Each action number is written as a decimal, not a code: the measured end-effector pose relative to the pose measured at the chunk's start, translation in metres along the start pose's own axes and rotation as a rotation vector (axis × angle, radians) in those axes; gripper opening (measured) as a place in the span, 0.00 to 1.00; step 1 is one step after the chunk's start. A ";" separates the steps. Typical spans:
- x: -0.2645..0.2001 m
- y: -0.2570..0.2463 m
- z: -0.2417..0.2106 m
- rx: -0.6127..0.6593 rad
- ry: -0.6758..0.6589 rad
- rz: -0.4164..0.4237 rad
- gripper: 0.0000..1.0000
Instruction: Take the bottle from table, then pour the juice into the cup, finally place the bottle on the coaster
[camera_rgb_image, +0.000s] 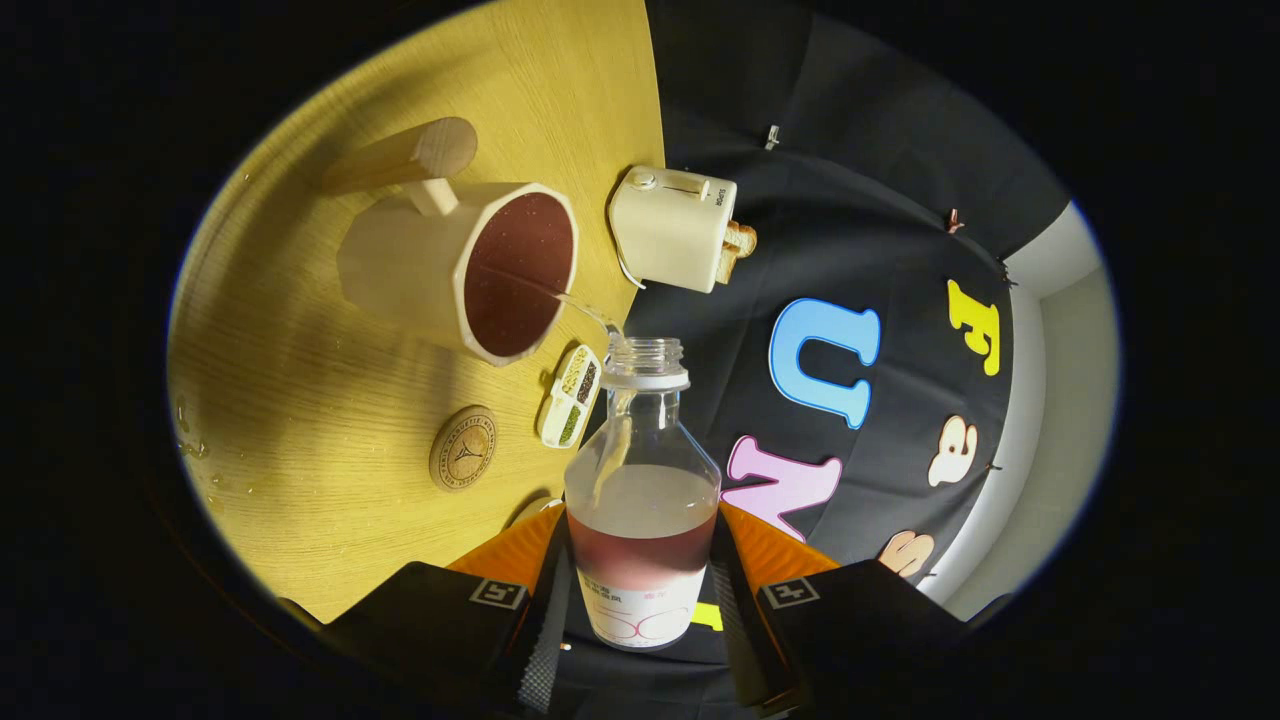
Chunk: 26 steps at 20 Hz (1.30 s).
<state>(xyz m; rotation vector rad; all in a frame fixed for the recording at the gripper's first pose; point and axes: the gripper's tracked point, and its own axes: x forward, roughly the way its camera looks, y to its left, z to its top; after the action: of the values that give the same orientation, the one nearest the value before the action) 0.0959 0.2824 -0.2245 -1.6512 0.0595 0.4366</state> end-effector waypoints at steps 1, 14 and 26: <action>-0.001 0.000 0.000 -0.003 -0.002 -0.002 0.70; -0.002 0.001 -0.001 -0.056 -0.016 0.005 0.70; 0.002 -0.007 0.005 -0.120 -0.041 -0.005 0.70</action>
<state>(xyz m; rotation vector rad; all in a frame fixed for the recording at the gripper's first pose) 0.0983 0.2890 -0.2185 -1.7596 -0.0009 0.4777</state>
